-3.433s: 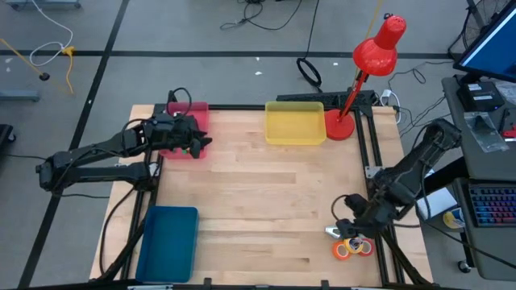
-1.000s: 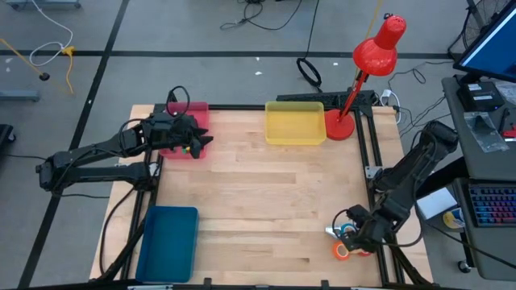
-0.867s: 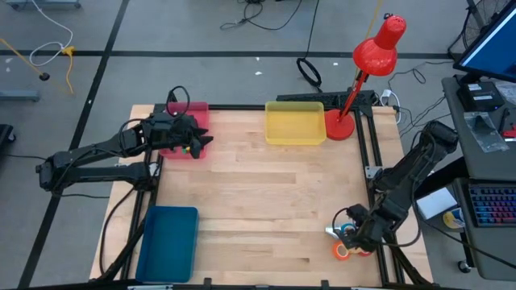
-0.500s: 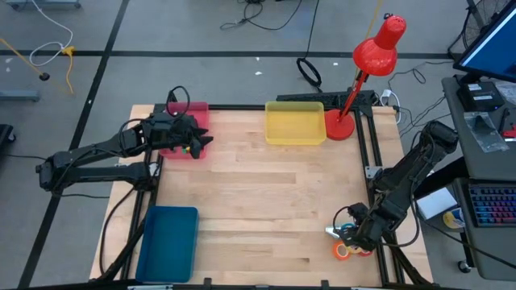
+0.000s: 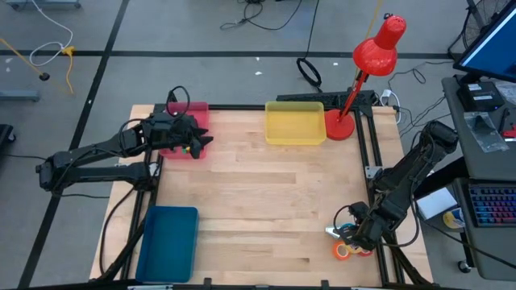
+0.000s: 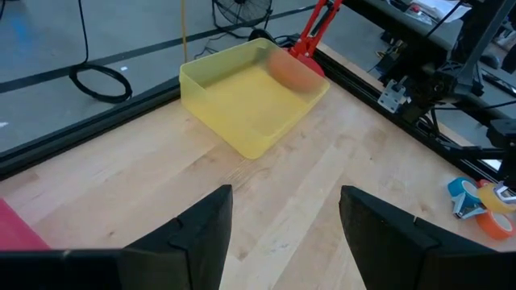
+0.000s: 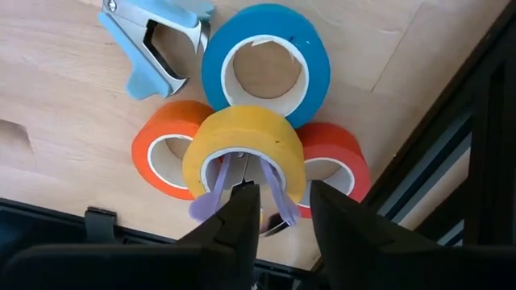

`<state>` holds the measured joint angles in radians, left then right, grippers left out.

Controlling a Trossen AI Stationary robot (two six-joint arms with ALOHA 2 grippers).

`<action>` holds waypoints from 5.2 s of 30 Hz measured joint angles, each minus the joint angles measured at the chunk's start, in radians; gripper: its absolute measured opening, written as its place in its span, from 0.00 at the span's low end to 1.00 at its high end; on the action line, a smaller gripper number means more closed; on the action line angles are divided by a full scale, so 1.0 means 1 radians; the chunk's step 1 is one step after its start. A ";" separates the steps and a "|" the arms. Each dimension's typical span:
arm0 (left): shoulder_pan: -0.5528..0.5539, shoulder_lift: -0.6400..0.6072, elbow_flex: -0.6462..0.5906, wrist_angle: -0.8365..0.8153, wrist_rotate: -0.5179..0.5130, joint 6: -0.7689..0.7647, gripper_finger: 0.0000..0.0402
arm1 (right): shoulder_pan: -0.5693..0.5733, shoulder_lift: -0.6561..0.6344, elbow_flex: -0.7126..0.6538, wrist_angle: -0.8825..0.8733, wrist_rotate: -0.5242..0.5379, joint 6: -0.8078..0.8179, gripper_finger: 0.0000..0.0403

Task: Pick and place Stapler, Stapler remover, tape
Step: Put the light violet staple remover into the blue bin

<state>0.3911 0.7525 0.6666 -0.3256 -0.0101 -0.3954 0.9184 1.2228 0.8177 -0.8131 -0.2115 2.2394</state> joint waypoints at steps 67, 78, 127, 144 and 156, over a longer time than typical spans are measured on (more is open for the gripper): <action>0.000 0.000 0.000 0.001 0.000 0.002 0.57 | -0.001 -0.033 0.000 -0.029 0.007 -0.016 0.00; 0.000 0.000 0.000 0.001 0.000 0.001 0.57 | -0.001 -0.160 -0.001 -0.038 0.195 -0.010 0.00; -0.419 0.276 0.000 0.621 0.008 -0.138 0.57 | -0.508 0.025 0.000 1.388 0.915 -1.691 0.00; -0.611 0.481 0.040 0.887 -0.344 0.220 0.57 | -0.621 0.130 0.000 1.407 0.938 -1.572 0.00; -0.645 0.575 0.300 0.539 -0.443 0.419 0.57 | -0.685 0.130 0.000 1.323 0.783 -1.489 0.00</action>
<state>-0.2539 1.3270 0.9667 0.2131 -0.4527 0.0234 0.2332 1.3525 0.8181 0.5099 0.5713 0.7499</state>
